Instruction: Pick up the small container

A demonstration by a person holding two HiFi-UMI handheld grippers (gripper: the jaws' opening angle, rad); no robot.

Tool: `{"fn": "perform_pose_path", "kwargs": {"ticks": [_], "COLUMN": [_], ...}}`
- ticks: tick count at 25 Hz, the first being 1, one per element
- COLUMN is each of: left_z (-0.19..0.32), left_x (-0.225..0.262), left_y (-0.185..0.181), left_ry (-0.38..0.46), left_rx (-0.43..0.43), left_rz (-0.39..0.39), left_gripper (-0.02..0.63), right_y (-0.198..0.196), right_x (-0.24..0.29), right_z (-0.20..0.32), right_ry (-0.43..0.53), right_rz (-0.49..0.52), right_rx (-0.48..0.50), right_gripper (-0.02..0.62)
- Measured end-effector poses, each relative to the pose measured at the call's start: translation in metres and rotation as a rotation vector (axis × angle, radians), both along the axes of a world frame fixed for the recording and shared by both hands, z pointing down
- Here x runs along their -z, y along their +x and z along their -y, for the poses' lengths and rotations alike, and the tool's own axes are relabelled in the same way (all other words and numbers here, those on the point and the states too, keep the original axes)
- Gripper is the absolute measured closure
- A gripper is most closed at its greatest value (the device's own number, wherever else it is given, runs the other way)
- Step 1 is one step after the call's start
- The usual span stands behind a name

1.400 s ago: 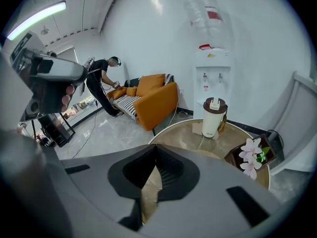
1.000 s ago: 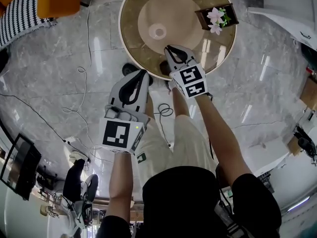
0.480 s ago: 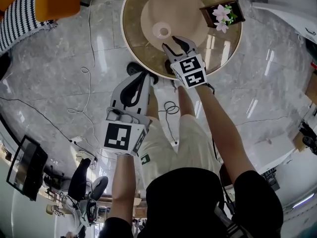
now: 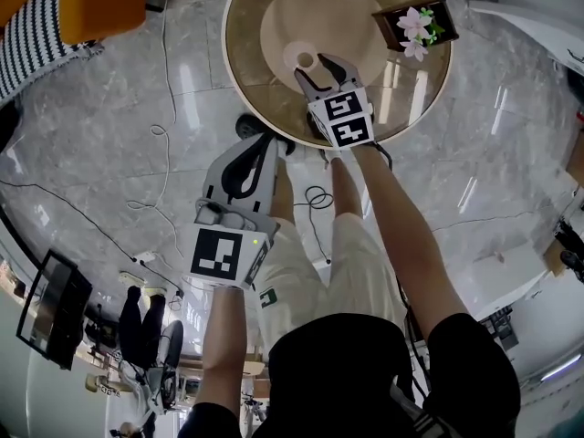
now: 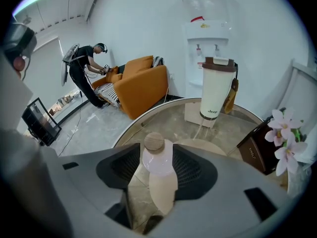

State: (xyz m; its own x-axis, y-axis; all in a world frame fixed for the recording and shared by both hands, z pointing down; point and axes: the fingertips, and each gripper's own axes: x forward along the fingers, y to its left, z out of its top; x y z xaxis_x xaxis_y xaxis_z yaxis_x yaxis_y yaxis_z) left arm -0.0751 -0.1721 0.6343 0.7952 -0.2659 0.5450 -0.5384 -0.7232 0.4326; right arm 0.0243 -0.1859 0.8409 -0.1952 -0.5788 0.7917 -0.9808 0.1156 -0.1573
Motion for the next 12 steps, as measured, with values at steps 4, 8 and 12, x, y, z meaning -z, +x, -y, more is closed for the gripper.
{"fn": "perform_pose_path", "kwargs": {"ticks": [4, 8, 12], "left_z": [0.0, -0.003, -0.003], "left_x": [-0.003, -0.005, -0.004], "left_y": [0.002, 0.002, -0.001], "left_ry": [0.001, -0.006, -0.003], "left_rx": [-0.011, -0.02, -0.026], "left_rz": [0.0, 0.008, 0.012], "left_gripper": [0.588, 0.588, 0.588], "right_y": [-0.002, -0.002, -0.001], "right_x": [-0.005, -0.011, -0.014], "right_z": [0.008, 0.01, 0.012], "right_ry": [0.005, 0.022, 0.034], "right_rz": [-0.021, -0.062, -0.096], "right_rx": [0.006, 0.006, 0.003], "right_gripper": [0.39, 0.408, 0.422]}}
